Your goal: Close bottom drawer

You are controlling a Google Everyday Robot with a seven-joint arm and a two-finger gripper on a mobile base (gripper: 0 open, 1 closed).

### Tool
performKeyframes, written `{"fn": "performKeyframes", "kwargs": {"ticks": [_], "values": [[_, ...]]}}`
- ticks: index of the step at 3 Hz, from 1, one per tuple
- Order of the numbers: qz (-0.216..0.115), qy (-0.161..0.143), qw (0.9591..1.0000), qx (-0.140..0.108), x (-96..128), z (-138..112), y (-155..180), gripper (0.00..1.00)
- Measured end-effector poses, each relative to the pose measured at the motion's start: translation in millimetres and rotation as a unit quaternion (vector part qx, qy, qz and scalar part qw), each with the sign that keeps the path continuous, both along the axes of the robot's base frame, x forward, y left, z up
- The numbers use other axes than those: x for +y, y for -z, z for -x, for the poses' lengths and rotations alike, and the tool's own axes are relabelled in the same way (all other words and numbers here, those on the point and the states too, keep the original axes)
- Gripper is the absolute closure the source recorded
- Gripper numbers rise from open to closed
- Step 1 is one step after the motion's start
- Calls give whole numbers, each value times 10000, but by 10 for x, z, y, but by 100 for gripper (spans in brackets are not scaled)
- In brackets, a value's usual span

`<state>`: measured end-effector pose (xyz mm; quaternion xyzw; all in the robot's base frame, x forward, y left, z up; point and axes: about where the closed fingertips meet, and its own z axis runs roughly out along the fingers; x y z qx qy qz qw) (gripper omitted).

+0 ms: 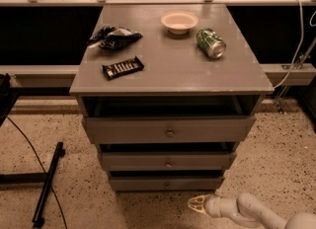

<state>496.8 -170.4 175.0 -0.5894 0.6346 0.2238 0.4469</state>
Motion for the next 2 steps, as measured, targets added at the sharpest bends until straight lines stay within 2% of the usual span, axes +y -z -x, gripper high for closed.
{"fn": "performKeyframes", "kwargs": {"ticks": [1,2], "values": [[-83,-172,9998,71,147,-16,28,50],[-103,-187,9997,80,174,-3,32,19]]}}
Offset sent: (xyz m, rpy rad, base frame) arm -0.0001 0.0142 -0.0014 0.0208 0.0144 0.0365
